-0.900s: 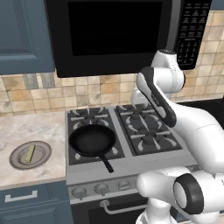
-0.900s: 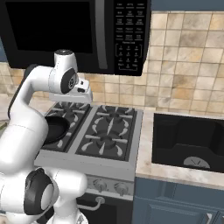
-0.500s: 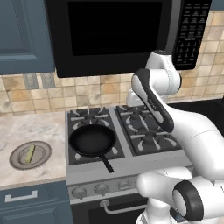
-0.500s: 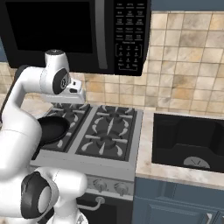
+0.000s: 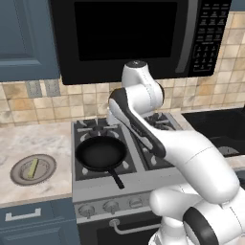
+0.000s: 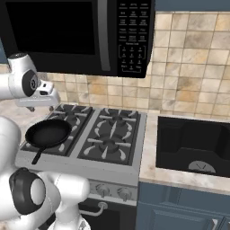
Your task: Pick up the butter stick and place it in the pan. Then turn on the burner for the pan.
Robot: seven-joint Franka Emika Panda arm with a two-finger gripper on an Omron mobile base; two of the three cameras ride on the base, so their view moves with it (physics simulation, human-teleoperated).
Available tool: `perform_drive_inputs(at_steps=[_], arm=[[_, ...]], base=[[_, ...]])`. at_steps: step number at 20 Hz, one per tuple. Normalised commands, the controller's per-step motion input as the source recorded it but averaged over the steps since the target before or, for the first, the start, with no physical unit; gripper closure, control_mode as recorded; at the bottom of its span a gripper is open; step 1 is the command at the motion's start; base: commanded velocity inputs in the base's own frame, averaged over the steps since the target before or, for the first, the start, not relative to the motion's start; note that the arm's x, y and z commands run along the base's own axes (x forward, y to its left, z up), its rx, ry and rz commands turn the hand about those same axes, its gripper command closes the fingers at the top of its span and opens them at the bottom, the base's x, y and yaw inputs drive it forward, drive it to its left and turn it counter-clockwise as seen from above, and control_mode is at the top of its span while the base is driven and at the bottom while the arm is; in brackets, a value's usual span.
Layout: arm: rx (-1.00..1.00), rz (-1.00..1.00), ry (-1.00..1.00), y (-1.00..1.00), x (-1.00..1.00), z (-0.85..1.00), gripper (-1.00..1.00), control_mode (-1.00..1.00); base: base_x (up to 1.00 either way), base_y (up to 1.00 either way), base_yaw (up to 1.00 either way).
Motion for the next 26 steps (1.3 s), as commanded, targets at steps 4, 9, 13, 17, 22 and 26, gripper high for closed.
perform_drive_inputs(at_steps=[4, 9, 13, 17, 22, 26], arm=[[-0.01, -0.02, 0.00, 0.84, 0.00, -0.01, -1.00, -1.00], [0.00, -0.05, 0.01, 0.75, 0.00, -0.09, -1.00, -1.00], [0.00, -0.01, 0.07, 0.60, -0.05, -0.20, -1.00, -1.00], [0.00, 0.04, 0.07, 0.49, -0.14, -0.24, -1.00, -1.00], [0.00, 0.00, 0.02, 0.65, -0.05, -0.28, -1.00, -1.00], [0.00, 0.00, -0.01, 0.57, -0.22, -0.40, -1.00, -1.00]], base=[[0.00, 0.00, 0.00], [0.00, 0.00, 0.00], [0.00, 0.00, 0.00], [0.00, 0.00, 0.00], [0.00, 0.00, 0.00], [0.00, 0.00, 0.00]])
